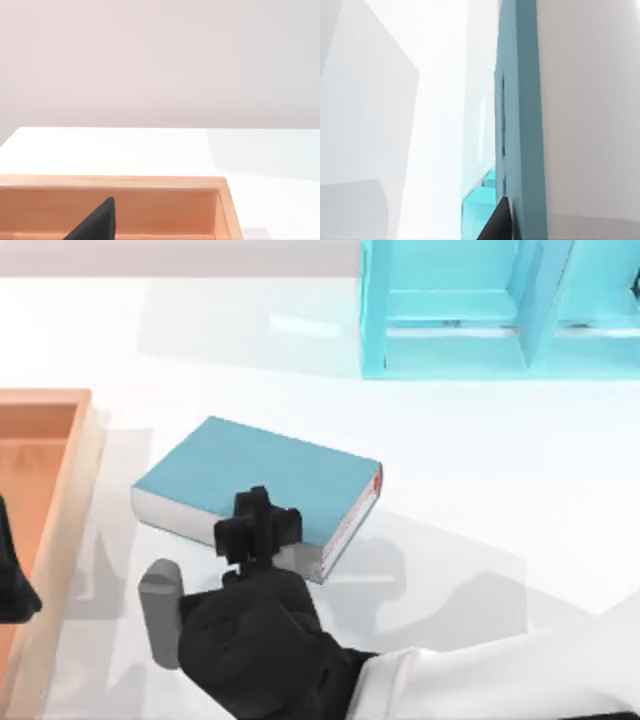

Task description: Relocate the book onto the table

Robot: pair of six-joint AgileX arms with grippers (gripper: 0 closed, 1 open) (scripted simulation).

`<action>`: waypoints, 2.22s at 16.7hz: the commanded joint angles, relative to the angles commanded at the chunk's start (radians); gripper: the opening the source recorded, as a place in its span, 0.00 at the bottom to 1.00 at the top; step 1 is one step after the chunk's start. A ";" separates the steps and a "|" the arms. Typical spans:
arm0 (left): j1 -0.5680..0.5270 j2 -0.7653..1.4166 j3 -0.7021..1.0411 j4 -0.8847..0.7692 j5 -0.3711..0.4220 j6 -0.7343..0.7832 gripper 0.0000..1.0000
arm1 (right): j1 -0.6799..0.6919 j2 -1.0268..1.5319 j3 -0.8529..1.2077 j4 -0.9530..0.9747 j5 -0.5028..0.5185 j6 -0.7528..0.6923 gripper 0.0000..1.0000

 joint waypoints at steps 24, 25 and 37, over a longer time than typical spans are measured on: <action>0.000 0.000 0.000 0.000 0.000 0.000 1.00 | 0.010 0.086 -0.030 0.108 0.012 0.006 0.45; 0.000 0.000 0.000 0.000 0.000 0.000 1.00 | 0.010 0.086 -0.030 0.108 0.012 0.006 0.53; 0.000 0.000 0.000 0.000 0.000 0.000 1.00 | 0.010 0.086 -0.030 0.108 0.012 0.006 1.00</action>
